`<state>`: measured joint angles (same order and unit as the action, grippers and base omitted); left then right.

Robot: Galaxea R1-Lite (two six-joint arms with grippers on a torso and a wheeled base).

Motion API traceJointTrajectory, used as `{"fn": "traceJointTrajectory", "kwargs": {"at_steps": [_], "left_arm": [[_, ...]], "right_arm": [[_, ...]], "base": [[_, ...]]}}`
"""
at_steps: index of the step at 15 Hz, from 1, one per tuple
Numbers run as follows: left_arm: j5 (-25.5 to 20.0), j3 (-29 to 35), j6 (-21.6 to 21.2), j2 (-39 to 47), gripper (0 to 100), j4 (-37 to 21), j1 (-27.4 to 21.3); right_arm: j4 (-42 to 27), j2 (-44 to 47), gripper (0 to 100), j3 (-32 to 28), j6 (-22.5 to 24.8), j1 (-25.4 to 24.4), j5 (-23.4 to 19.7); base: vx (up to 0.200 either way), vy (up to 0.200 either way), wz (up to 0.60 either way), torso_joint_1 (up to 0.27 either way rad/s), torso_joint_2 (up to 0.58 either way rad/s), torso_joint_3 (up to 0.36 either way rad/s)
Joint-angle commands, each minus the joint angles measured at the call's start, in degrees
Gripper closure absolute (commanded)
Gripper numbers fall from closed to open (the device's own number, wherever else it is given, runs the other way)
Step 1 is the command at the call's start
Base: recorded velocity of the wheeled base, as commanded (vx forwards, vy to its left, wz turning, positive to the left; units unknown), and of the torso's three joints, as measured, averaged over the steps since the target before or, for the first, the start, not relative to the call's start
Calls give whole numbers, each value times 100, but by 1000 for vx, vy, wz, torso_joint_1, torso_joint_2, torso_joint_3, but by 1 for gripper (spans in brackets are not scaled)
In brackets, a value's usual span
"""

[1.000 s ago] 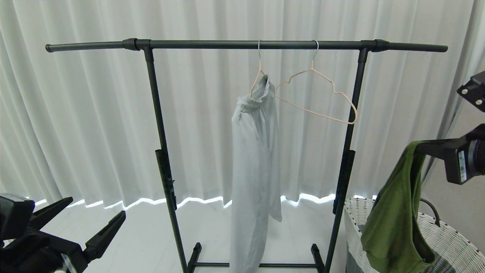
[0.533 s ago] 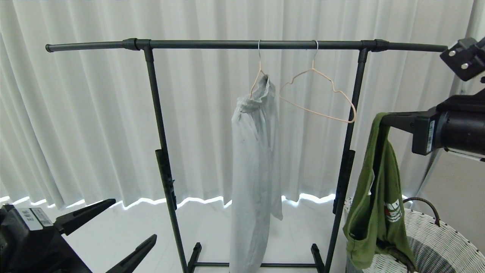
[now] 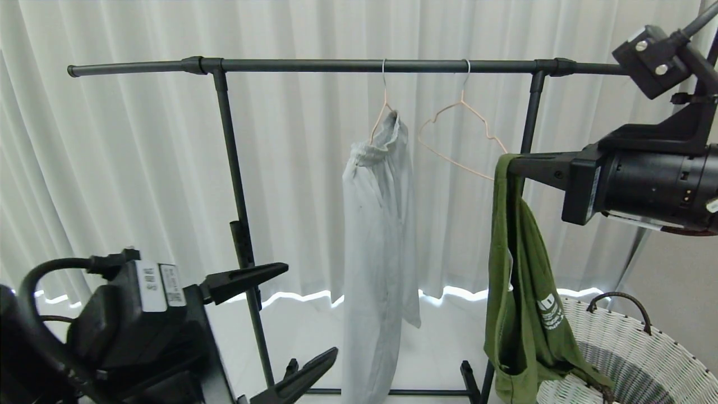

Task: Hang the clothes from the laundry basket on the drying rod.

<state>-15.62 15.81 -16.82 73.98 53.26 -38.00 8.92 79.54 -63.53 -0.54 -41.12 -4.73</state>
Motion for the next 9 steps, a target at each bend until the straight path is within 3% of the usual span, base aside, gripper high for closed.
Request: {"fn": "traceJointTrajectory", "kwargs": {"at_steps": [1,2,5,9], "left_arm": [[-3,511,12,749,0,9,-375],[6,880,179,1065,0,9,-498],[138,1891,1225,1804,0,9,-1069],[349,2145,1550,2234,0,9,-1289]], "right_arm": [[127,123,100,-11,10,-230,-10],[277,140,100,16,1,-344,-2],[400,211,100,-2,1,-511,-37],[567,369,100,-20,1,-555,-37]], "base": [[0,0,0,0,0,0],[0,0,0,0,0,0],[0,0,0,0,0,0],[0,0,0,0,0,0]]}}
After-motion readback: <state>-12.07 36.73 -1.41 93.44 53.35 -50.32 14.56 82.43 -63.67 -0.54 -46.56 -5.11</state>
